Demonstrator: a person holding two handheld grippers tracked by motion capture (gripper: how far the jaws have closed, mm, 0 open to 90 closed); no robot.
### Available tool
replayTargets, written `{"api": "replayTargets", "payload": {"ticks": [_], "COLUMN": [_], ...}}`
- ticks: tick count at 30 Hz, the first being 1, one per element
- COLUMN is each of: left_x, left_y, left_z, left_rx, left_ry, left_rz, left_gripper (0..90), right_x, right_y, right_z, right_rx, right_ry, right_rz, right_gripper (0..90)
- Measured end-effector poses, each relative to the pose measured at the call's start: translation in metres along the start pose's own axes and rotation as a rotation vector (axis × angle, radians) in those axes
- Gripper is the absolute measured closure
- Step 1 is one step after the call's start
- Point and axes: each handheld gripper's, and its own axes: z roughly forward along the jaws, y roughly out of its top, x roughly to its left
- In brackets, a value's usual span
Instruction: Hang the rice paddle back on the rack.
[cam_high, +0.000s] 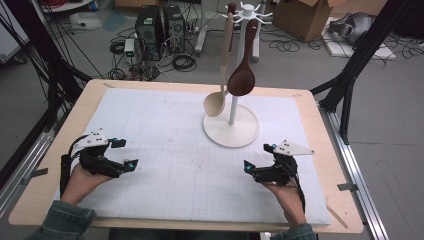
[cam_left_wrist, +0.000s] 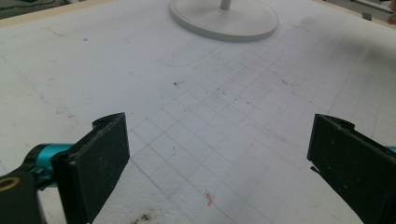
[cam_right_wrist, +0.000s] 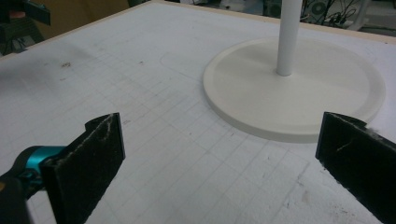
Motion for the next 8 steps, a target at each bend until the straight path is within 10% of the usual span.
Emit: {"api": "replayTargets", "payload": {"ticks": [8], "left_x": [-0.0007], "left_y": [-0.0005], "left_z": [0.0019], "left_rx": [0.003], "left_ry": [-0.01], "left_rz": [0.004], "left_gripper": [6.2], "right_x": [0.0015], "right_y": [-0.0052], "right_z": [0.0003], "right_rx": [0.01], "right_ry": [-0.009], "right_rz": [0.001], "right_gripper": [0.5]}}
